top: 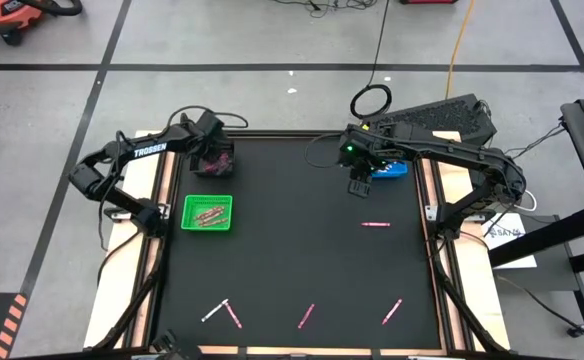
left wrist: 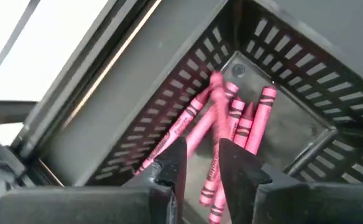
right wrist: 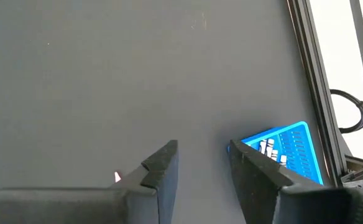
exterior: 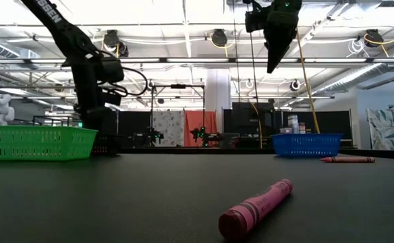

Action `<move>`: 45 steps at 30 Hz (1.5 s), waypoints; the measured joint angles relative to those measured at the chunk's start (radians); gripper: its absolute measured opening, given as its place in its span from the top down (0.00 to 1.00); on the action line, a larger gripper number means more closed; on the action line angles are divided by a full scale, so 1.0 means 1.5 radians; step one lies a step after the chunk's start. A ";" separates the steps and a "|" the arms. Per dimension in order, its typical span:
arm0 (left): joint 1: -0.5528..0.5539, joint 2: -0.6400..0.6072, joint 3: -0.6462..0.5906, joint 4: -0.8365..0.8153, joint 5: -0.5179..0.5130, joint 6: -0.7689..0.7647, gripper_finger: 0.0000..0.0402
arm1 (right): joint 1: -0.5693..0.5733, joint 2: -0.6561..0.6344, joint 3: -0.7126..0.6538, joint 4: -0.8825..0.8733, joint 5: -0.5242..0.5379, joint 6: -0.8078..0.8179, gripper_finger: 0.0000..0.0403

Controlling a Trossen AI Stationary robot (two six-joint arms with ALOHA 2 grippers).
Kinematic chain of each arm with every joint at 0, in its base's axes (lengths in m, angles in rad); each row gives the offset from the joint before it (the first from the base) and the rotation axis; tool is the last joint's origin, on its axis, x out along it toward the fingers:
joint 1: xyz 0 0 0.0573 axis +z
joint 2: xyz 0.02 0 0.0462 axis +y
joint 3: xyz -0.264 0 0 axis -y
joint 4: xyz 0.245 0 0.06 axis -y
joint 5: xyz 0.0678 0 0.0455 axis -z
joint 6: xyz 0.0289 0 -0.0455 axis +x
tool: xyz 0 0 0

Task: Sort crayons
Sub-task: Put the white crayon into the blue bin

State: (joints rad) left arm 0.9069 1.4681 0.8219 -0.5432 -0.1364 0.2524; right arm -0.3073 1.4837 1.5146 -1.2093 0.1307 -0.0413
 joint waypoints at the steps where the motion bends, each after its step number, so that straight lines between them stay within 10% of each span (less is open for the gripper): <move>1: -0.001 0.000 0.000 -0.005 0.000 -0.011 0.78 | 0.000 0.000 0.000 0.000 0.000 0.000 0.68; 20: -0.168 -0.129 0.102 -0.308 0.005 -0.197 0.77 | 0.000 0.000 0.000 0.012 0.000 -0.007 0.68; 45: -0.738 -0.175 0.102 -0.426 0.073 -0.762 0.77 | -0.001 0.000 0.000 0.021 0.000 -0.012 0.68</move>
State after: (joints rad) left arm -0.2005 1.2059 0.9752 -1.1828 -0.0270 -0.8900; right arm -0.3084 1.4837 1.5146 -1.1778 0.1310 -0.0590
